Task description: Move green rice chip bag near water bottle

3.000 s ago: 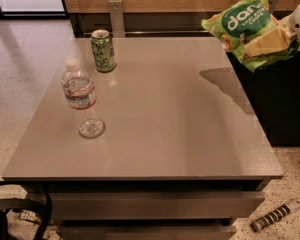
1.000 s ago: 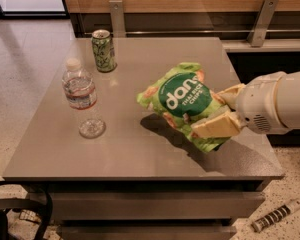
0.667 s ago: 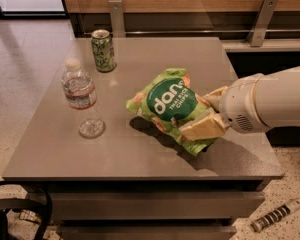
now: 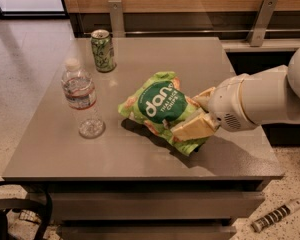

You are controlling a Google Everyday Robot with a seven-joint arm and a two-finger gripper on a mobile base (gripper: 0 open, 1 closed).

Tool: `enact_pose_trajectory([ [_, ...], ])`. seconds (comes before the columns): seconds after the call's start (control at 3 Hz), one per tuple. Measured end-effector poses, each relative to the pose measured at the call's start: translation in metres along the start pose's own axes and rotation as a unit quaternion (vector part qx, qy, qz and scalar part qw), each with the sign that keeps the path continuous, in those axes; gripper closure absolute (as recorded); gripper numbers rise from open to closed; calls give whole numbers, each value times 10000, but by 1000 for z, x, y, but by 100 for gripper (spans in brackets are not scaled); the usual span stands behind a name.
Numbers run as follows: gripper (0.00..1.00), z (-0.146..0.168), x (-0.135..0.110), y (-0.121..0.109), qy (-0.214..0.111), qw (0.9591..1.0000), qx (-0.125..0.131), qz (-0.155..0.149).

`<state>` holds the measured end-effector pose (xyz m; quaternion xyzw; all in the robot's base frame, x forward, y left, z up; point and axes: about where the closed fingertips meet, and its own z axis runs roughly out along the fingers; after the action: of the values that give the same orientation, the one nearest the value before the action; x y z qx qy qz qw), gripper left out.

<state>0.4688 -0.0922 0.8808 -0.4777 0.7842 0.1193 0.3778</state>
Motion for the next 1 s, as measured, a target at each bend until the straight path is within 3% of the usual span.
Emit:
enact_pose_trajectory([
  [0.67,36,-2,-4,2,4,10000,15,-43],
  [1.0,5,-2,-6,4,7,10000,24,-74],
])
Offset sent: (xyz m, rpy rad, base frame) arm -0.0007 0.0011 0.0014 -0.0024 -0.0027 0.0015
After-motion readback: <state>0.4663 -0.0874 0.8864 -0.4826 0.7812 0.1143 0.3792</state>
